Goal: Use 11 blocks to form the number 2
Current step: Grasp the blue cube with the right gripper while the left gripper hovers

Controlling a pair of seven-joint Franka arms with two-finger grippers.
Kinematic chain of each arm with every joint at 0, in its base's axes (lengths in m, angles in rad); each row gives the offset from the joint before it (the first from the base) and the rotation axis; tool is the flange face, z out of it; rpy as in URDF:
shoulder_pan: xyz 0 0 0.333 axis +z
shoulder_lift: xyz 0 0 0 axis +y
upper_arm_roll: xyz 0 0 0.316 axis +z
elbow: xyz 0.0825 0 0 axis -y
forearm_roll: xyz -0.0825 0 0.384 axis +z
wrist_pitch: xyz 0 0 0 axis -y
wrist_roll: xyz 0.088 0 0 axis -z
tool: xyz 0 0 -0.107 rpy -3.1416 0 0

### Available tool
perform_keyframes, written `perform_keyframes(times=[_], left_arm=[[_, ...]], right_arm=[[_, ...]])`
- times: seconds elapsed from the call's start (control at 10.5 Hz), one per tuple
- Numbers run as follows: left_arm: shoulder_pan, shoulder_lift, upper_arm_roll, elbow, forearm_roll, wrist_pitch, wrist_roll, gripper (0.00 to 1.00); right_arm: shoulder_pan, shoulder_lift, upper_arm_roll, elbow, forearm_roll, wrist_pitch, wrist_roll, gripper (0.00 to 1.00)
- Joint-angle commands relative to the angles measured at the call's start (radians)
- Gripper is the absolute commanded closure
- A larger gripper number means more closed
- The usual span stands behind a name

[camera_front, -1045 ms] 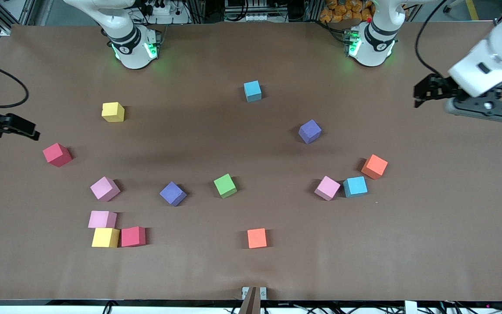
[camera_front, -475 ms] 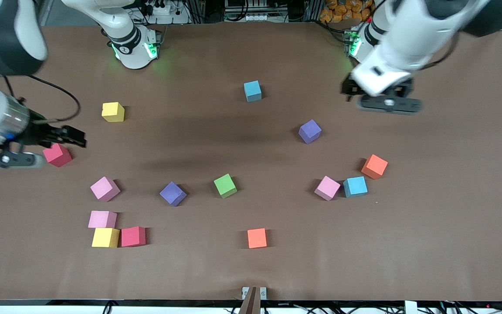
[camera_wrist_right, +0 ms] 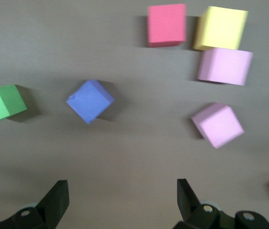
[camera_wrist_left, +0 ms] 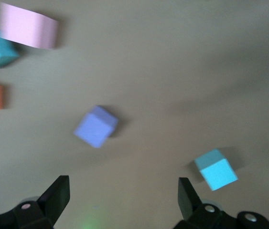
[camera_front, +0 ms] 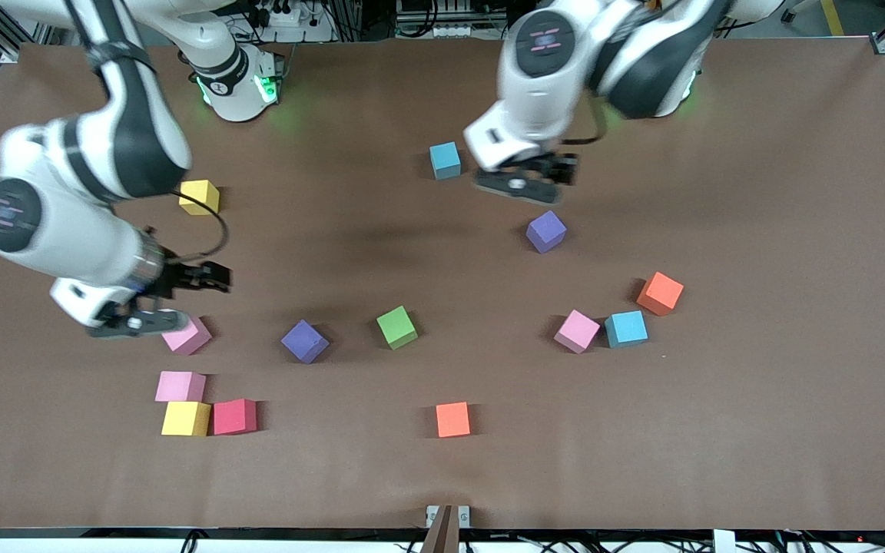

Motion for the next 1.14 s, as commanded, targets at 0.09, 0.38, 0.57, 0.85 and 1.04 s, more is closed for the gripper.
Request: perform_keyframes(times=[0.09, 0.38, 0.57, 0.85, 1.04], left_arm=[[-0.079, 0.08, -0.034, -0.111, -0.029, 0.134, -0.212, 0.0], [-0.18, 0.198, -0.033, -0.105, -0.066, 0.276, -0.449, 0.0], [-0.196, 0.256, -0.034, -0.105, -0.067, 0.336, -0.607, 0.0], [-0.206, 0.298, -0.034, -0.107, -0.118, 0.358, -0.767, 0.0], [-0.219, 0.307, -0.034, -0.13, -0.165, 0.468, -0.821, 0.0]], right_arm=[[0.054, 0.084, -0.006, -0.025, 0.011, 0.132, -0.028, 0.0], [0.063, 0.17, -0.006, -0.027, 0.011, 0.262, -0.177, 0.0], [0.082, 0.225, -0.006, -0.027, 0.011, 0.372, -0.275, 0.0], [0.106, 0.291, -0.006, -0.027, 0.011, 0.486, -0.389, 0.0], [0.112, 0.313, -0.006, -0.027, 0.011, 0.495, -0.389, 0.0]])
